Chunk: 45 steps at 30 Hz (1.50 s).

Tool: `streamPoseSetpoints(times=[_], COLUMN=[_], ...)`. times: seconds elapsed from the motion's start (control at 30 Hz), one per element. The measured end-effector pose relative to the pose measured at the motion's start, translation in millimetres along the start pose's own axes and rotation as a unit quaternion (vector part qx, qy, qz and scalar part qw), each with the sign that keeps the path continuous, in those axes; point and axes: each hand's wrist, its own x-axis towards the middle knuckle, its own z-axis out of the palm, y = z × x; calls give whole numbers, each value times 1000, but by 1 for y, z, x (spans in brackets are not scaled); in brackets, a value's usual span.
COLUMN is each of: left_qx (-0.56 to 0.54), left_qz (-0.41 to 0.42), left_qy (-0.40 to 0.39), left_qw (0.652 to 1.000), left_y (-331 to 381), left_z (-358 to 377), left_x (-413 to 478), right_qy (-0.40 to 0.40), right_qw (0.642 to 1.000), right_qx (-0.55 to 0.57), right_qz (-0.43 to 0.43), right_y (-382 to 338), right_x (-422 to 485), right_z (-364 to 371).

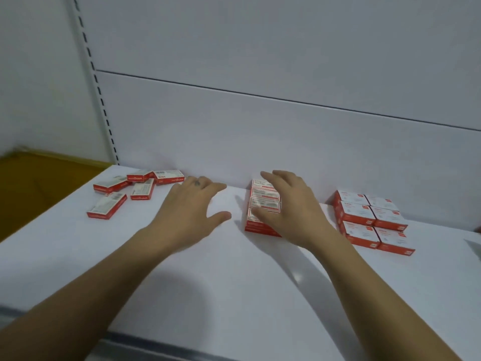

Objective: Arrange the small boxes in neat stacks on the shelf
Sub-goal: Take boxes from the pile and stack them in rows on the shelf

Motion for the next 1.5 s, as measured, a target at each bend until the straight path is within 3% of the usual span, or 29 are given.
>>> streamPoseSetpoints(times=[0.2,0.4,0.6,0.9,1.03,1.2,1.37,1.5], left_qx=[17,35,44,22,18,-66,-191,-258], left_qz=[-121,-264,-354,-368,-377,-384,-337,-278], left_qy=[22,75,44,4,39,85,194,223], left_qw=[992,961,933,930,925,917,901,898], left_y=[-57,-121,-159,-181,-185,-190,-182,-168], left_z=[-25,-40,-32,-18,-13,-11,-26,-39], left_x=[-13,-30,-31,-11,-6,-9,-17,-20], right_qy=[-48,-86,-126,-129,-157,-146,-201,-180], right_qw=[996,989,984,985,982,985,966,955], right_qx=[-2,29,14,17,40,59,155,233], right_qz=[-76,-113,-125,-116,-98,-76,-51,-31], right_y=[-64,-122,-158,-172,-167,-161,-169,-173], right_x=[39,62,80,99,102,106,104,106], right_z=[22,73,109,132,127,120,114,94])
